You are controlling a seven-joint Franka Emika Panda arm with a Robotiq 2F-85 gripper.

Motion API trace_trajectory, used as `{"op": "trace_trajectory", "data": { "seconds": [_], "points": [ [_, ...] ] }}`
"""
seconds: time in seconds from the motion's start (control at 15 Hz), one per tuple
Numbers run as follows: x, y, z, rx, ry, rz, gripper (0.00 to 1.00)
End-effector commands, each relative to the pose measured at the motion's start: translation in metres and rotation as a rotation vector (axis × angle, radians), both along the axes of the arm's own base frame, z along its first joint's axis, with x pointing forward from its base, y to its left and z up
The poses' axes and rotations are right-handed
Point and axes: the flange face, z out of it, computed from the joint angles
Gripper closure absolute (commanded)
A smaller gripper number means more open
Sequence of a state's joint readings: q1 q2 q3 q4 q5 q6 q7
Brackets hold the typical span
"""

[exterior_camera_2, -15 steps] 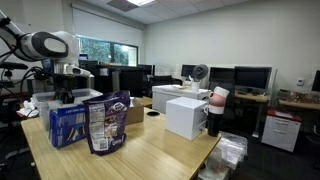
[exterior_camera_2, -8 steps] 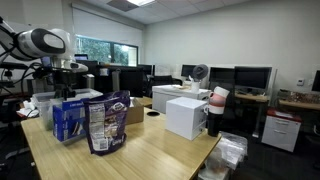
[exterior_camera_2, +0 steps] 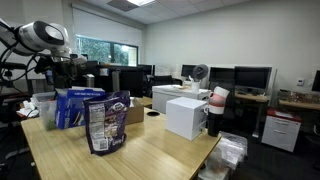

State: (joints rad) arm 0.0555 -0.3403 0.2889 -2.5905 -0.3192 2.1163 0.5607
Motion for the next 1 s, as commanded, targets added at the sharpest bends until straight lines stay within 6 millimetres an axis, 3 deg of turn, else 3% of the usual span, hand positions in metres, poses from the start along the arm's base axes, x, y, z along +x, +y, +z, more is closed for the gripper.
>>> {"op": "trace_trajectory", "data": {
  "seconds": [0.0, 0.93],
  "points": [
    [0.008, 0.017, 0.029, -0.090, -0.050, 0.009, 0.98],
    [0.034, 0.093, 0.111, -0.267, -0.264, 0.079, 0.98]
  ]
}}
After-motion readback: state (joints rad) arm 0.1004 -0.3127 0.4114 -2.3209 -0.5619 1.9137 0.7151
